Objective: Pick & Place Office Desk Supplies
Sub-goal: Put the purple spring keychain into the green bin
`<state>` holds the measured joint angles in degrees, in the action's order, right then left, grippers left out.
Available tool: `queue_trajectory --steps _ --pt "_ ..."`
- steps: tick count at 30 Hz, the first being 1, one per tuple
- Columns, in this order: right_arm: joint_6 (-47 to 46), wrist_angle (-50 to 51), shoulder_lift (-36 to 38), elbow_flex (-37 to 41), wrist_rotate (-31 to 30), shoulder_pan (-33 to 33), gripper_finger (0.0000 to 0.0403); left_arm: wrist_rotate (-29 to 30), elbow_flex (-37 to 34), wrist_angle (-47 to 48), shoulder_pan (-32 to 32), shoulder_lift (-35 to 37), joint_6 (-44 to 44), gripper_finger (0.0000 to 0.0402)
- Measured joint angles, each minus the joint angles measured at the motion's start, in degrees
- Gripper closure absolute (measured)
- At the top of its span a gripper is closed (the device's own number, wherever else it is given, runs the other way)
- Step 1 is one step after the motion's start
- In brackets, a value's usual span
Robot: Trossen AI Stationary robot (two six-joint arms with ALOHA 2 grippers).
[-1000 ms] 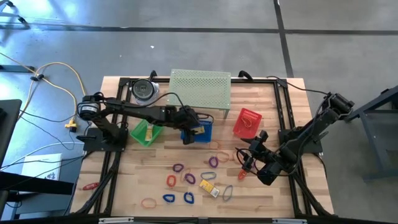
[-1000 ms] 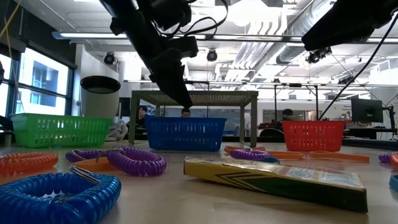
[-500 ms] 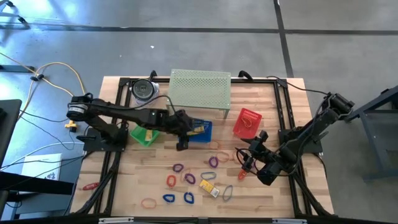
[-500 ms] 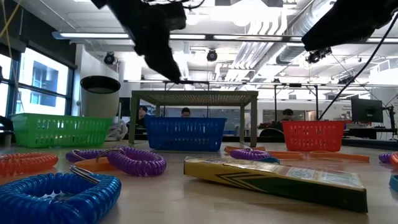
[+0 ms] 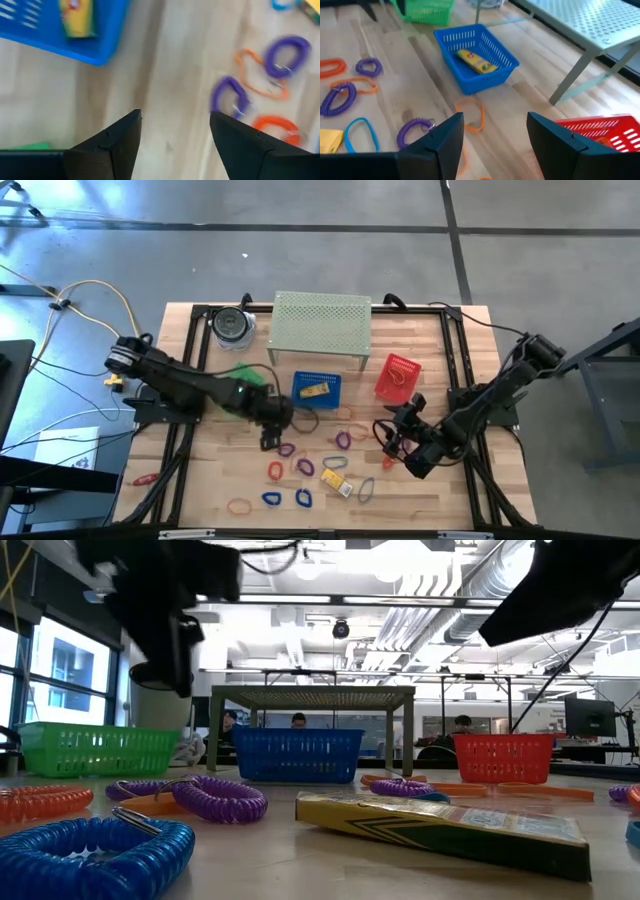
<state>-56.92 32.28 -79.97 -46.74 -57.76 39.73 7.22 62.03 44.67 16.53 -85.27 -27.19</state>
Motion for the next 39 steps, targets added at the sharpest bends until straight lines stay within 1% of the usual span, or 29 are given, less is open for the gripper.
queue_trajectory --steps 5,10,18,22,27,39 --pt "1.9 -1.4 -0.1 0.0 -0.8 -0.2 0.0196 0.2 0.0 0.3 5.7 0.0 -0.7 0.0171" --pt "3.4 -5.6 -0.1 0.0 -1.4 -0.3 0.0196 0.4 -0.4 -0.7 10.2 0.0 -2.0 0.0171" --pt "10.0 -14.0 -0.1 0.0 -1.9 -0.5 0.0196 0.6 -2.9 -3.2 14.7 0.0 -8.3 0.0171" --pt "12.0 -16.4 -0.1 0.0 -1.9 -0.5 0.0196 1.3 -4.8 -4.7 15.8 0.0 -8.4 0.0171" --pt "12.2 -16.7 -0.1 0.0 -1.8 -0.5 0.0196 2.0 -6.7 -5.9 16.3 0.0 -8.5 0.0171" --pt "12.2 -16.7 -0.1 0.0 -1.9 -1.3 0.0196 1.9 -7.0 -9.4 16.3 0.0 -8.2 0.0171"
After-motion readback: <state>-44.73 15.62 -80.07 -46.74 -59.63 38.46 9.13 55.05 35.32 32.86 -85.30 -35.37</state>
